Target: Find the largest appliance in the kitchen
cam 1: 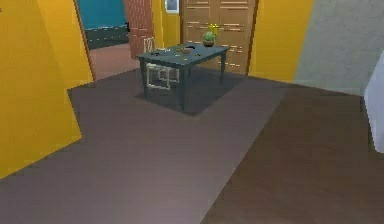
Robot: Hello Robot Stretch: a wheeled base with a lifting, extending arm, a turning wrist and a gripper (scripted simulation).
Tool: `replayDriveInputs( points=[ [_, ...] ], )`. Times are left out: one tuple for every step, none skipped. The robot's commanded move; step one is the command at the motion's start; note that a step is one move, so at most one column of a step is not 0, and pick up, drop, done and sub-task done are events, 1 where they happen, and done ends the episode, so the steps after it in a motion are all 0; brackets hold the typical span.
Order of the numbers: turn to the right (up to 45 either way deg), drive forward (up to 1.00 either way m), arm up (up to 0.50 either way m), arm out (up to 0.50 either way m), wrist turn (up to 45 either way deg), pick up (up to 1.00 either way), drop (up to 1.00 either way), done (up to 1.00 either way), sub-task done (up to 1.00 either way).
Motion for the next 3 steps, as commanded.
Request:
replayDriveInputs(
  points=[
    [12.0, 0.0, 0.0, 0.0, 0.0, 0.0, 0.0, 0.0, 0.0],
    [0.0, 0.2, 0.0, 0.0, 0.0, 0.0, 0.0, 0.0, 0.0],
    [-45.0, 0.0, 0.0, 0.0, 0.0, 0.0, 0.0, 0.0, 0.0]
  ],
)
